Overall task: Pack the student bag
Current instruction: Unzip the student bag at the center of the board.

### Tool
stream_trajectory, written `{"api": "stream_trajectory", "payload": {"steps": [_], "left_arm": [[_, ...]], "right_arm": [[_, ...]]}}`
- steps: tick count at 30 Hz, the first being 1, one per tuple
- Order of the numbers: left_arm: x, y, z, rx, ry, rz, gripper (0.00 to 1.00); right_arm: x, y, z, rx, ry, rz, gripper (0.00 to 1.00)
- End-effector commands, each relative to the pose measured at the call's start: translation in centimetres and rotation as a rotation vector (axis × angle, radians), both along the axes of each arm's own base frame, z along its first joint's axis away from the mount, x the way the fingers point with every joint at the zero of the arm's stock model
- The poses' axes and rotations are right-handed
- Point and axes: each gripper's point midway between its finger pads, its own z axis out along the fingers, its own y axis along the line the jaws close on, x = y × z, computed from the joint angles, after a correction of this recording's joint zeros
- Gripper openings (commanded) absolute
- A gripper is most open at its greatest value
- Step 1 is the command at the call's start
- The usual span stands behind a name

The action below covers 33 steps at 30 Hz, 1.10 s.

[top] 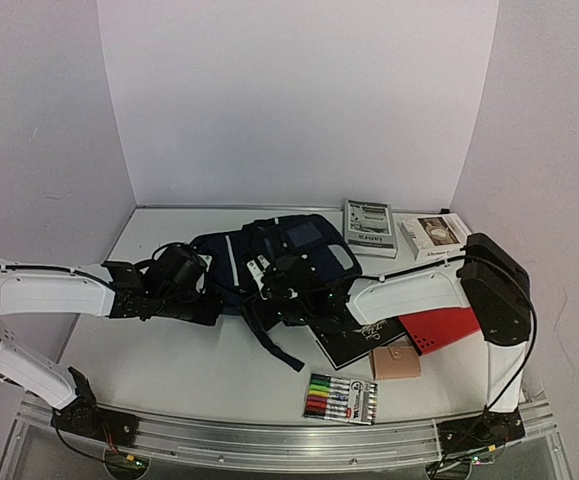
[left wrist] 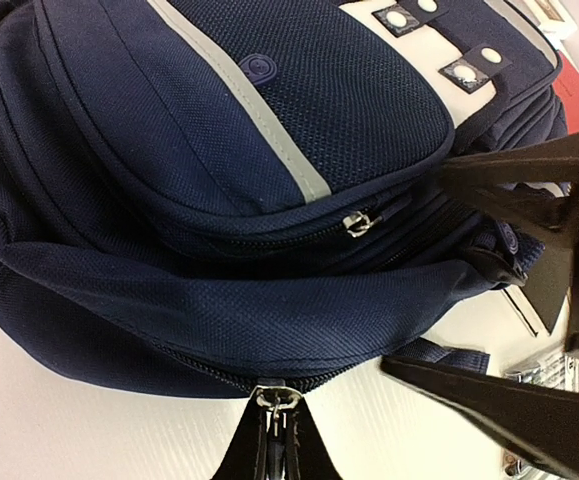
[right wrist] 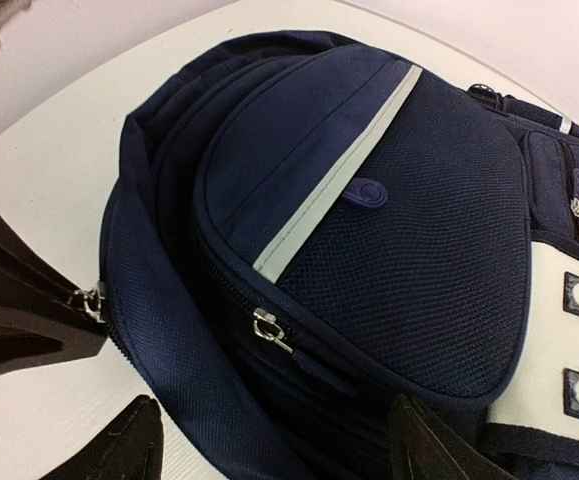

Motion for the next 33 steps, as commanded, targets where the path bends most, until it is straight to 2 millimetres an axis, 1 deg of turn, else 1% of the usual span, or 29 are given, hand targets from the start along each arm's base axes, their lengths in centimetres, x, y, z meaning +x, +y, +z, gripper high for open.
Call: {"api": "stream_trajectory", "payload": {"steps": [1,3,4,6,7,9,10,11,14,16,19,21,23,26,28,30,33], "left_arm": [[1.3,-1.6,5.4,-0.103,-0.1,-0.014,0.0],[1.3,-1.7,5.7,-0.11,-0.103,-0.016,0.0],[1.3,-1.8,5.9,-0.115,-0.105,-0.018,0.0],[1.3,-1.9,6.3,-0.123,-0.109,-0.024,0.0],[1.3,-2.0,6.6,-0.128,-0.112,-0.023,0.0],[1.4,-1.8,7.4,-0.141,-0.12,-0.012,0.0],[1.6,-1.5,7.8,-0.141,-0.128,0.005,0.0],[1.8,-1.0,8.2,-0.135,-0.133,0.029,0.0],[2.9,1.6,8.4,-0.126,-0.116,0.116,0.0],[3.9,3.8,8.0,-0.143,-0.088,0.175,0.0],[4.8,6.2,7.7,-0.158,-0.069,0.225,0.0],[5.2,7.2,8.2,-0.14,-0.084,0.235,0.0],[5.8,8.4,8.5,-0.109,-0.088,0.25,0.0],[7.0,10.7,8.0,-0.079,-0.076,0.291,0.0],[8.0,12.7,7.3,-0.067,-0.065,0.332,0.0],[8.9,14.0,7.0,-0.075,-0.065,0.36,0.0],[10.3,15.0,6.8,-0.114,-0.072,0.377,0.0]], "right_arm": [[0.4,1.9,1.2,0.009,-0.054,0.049,0.72],[0.6,2.3,1.1,0.009,-0.058,0.056,0.68],[0.8,2.4,0.8,0.005,-0.059,0.054,0.65],[1.2,2.5,0.4,-0.003,-0.068,0.032,0.54],[1.6,2.4,0.6,0.001,-0.082,0.011,0.39],[1.5,2.1,1.3,0.023,-0.11,-0.013,0.17],[1.4,1.9,1.5,0.034,-0.124,-0.023,0.08],[1.2,1.5,2.0,0.046,-0.138,-0.033,0.01],[0.7,0.5,3.9,0.087,-0.166,-0.063,0.0],[0.5,-0.5,4.4,0.1,-0.172,-0.086,0.0],[0.0,-1.9,4.3,0.101,-0.157,-0.105,0.0],[-0.6,-2.7,4.2,0.106,-0.139,-0.107,0.0],[-1.2,-3.6,3.6,0.102,-0.12,-0.113,0.0],[-2.1,-4.8,3.2,0.11,-0.094,-0.121,0.0],[-2.8,-5.6,3.1,0.115,-0.076,-0.121,0.0],[-3.4,-6.3,2.9,0.12,-0.058,-0.121,0.0],[-4.5,-6.9,2.9,0.139,-0.026,-0.107,0.0]]}}
